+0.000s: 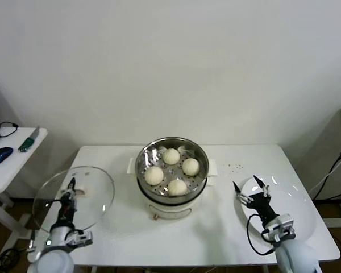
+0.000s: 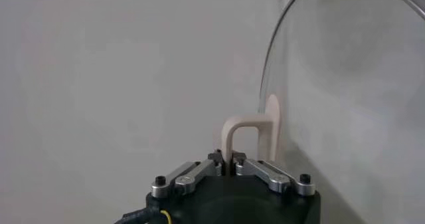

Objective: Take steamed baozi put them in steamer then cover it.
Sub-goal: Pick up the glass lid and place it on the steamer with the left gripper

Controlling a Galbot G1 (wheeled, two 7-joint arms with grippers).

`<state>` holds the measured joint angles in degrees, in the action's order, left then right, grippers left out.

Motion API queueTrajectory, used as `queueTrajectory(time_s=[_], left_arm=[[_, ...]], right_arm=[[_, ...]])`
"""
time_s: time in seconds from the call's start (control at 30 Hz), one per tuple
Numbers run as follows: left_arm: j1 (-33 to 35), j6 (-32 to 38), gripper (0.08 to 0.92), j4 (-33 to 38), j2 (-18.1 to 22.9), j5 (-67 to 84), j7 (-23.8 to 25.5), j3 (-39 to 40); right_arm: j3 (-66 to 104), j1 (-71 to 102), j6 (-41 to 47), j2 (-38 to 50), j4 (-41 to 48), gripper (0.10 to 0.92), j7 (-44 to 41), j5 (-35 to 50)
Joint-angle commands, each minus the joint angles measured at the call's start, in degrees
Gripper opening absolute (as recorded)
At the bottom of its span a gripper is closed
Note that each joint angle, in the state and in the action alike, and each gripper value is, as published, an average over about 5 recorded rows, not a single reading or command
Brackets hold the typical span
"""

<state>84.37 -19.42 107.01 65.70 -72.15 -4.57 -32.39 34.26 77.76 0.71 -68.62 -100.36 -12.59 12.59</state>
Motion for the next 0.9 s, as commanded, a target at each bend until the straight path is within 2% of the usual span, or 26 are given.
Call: queueTrajectory(time_s=[0.03,0.23,0.37,0.43,0.53,0.67,0.9], left_arm=[[3.1,-12.0,0.150,16.6,-5.3,2.4,1.5,0.2],[-0.4,-18.5,0.150,20.2,-13.1,7.5,3.8,4.8],[-6.7,-22.0,0.150,19.8,-18.4,10.1,5.5,11.7],[-11.5,-23.8,0.150,19.0,-18.9,10.3,7.5,17.1],[-19.4,-25.4,0.150,17.1,-15.5,6.6,11.3,26.1],[-28.1,-25.6,0.150,13.2,-6.9,-0.9,17.2,34.7],[-36.4,-25.6,0.150,5.8,3.3,-6.3,22.3,41.3]], right_arm=[[-0.6,-3.3,-0.3,6.7,3.7,0.823,-0.4,5.6],[-1.5,-5.8,-0.3,7.0,5.7,0.823,-0.3,5.4],[-2.0,-7.7,-0.1,6.6,7.0,0.823,-0.2,4.9],[-2.3,-8.6,0.0,6.3,7.5,0.823,-0.1,4.7],[-2.8,-9.5,0.1,5.8,8.1,0.823,0.3,4.2],[-3.0,-9.8,0.1,5.3,8.4,0.823,0.5,3.4],[-2.6,-10.5,0.0,5.6,9.2,0.823,0.5,2.8]])
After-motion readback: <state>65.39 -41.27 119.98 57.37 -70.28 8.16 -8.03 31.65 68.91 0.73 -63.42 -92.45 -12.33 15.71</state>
